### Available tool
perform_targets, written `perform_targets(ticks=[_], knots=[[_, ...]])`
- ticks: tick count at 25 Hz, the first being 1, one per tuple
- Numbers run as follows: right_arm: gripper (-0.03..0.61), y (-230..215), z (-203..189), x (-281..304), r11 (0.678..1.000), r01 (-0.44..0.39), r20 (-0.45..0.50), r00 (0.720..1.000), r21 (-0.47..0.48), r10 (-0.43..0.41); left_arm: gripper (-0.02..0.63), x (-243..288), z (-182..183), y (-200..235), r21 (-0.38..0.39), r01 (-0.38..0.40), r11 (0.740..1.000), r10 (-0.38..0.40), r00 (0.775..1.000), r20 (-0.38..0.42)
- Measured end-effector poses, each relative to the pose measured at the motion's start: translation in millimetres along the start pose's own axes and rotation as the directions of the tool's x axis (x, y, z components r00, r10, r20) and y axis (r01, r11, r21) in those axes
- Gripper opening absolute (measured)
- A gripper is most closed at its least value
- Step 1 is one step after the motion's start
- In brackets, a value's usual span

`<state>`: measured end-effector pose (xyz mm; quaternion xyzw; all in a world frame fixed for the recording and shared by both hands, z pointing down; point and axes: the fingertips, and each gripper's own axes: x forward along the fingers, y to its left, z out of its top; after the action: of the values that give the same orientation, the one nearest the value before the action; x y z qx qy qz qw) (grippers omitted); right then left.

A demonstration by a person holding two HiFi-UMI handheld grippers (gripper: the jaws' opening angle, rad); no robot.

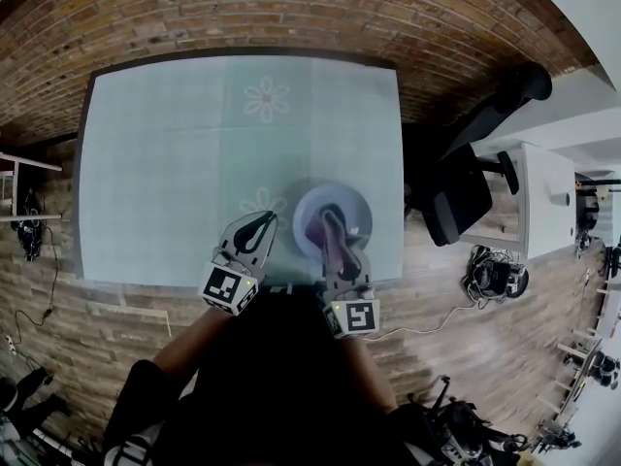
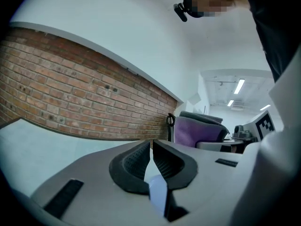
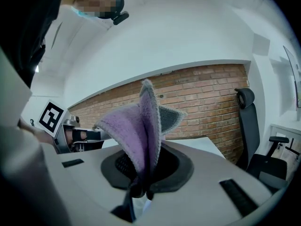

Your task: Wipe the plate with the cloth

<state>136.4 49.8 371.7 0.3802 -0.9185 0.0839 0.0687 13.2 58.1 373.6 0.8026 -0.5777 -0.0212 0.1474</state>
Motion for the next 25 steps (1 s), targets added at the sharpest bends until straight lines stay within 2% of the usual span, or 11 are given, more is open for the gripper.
perform_targets(ticks=[5, 11, 15, 25], knots=[[0.060, -1, -1, -1, 1.000, 0.023, -0.004, 1.000, 0.009, -0.023, 0.044, -1, 0, 3, 0.003, -0.008, 1.000, 0.008, 1.000, -0.007], [0.060, 1, -7, 0, 1.000, 0.006, -0.024, 1.000, -0.019, -0.007, 0.044, 1, -4, 0, -0.009, 0.006, 1.000, -0.006, 1.000, -0.015], [0.060, -2, -4, 2, 1.000, 0.010, -0.027, 1.000, -0.004, -0.010, 0.044, 5, -11, 0, -0.028, 0.016, 0.999, -0.017, 0.999, -0.038], [0.060, 0, 2, 8, 1.000, -0.011, -0.020, 1.000, -0.027, 0.011, 0.044, 10, -13, -4, -0.019, 0.035, 0.999, -0.036, 0.998, -0.056]])
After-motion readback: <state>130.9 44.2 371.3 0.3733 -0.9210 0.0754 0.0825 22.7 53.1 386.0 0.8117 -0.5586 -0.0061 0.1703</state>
